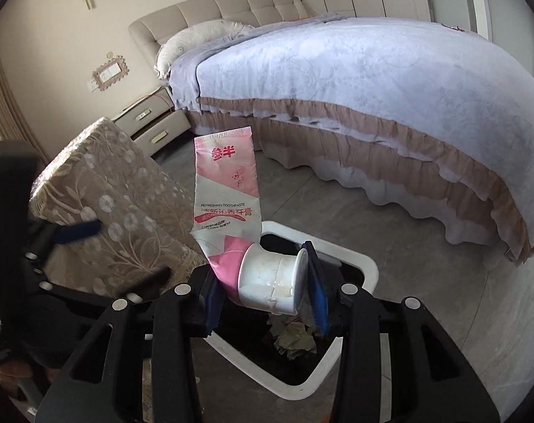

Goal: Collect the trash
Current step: 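Open the left tool dropping the bag while the right tool releases the tube, then move both tools back over the table toward the remaining items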

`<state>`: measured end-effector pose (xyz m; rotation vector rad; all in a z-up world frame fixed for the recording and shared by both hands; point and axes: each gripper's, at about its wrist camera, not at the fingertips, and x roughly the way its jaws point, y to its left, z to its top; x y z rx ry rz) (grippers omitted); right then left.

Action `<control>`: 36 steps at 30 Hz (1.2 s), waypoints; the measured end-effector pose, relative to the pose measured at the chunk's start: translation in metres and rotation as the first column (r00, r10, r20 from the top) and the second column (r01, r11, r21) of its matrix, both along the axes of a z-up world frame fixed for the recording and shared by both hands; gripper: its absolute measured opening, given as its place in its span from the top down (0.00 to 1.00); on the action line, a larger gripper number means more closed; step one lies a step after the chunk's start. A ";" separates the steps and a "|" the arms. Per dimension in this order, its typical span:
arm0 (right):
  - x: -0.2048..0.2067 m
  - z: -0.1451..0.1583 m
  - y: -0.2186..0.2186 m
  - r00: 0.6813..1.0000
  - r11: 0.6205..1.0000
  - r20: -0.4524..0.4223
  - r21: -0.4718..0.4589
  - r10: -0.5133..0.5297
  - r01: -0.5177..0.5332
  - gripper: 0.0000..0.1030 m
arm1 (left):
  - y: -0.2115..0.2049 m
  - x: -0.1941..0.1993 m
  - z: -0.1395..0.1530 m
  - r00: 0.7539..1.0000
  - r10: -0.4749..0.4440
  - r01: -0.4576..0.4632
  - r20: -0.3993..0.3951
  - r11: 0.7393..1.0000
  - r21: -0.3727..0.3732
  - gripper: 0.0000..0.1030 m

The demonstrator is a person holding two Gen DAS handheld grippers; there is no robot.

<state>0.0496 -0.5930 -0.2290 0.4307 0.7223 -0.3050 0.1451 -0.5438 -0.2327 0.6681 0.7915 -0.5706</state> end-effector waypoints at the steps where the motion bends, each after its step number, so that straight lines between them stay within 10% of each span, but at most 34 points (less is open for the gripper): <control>1: 0.002 -0.005 0.000 1.000 1.000 -0.005 0.006 0.002 -0.002 0.59 | 0.003 -0.003 0.006 0.999 0.014 -0.014 0.045 1.000 0.004 0.05; 9: 0.019 -0.039 0.006 0.996 1.000 -0.091 0.021 0.017 -0.015 0.54 | 0.014 -0.012 0.038 0.984 0.026 -0.023 0.176 0.999 -0.023 0.05; 11: 0.022 -0.042 0.012 0.993 1.000 -0.118 -0.010 0.025 -0.026 0.04 | 0.018 -0.010 0.044 0.984 0.028 -0.023 0.176 0.999 -0.034 0.05; 22: -0.009 0.014 0.021 0.999 0.995 0.003 -0.085 -0.044 0.045 0.04 | 0.046 -0.017 0.081 0.990 0.063 -0.047 0.124 0.991 -0.128 0.05; 36: 0.002 0.121 0.107 0.964 0.973 0.218 -0.205 0.150 -0.105 0.04 | 0.172 -0.022 0.153 0.958 0.254 -0.207 0.131 0.932 -0.296 0.05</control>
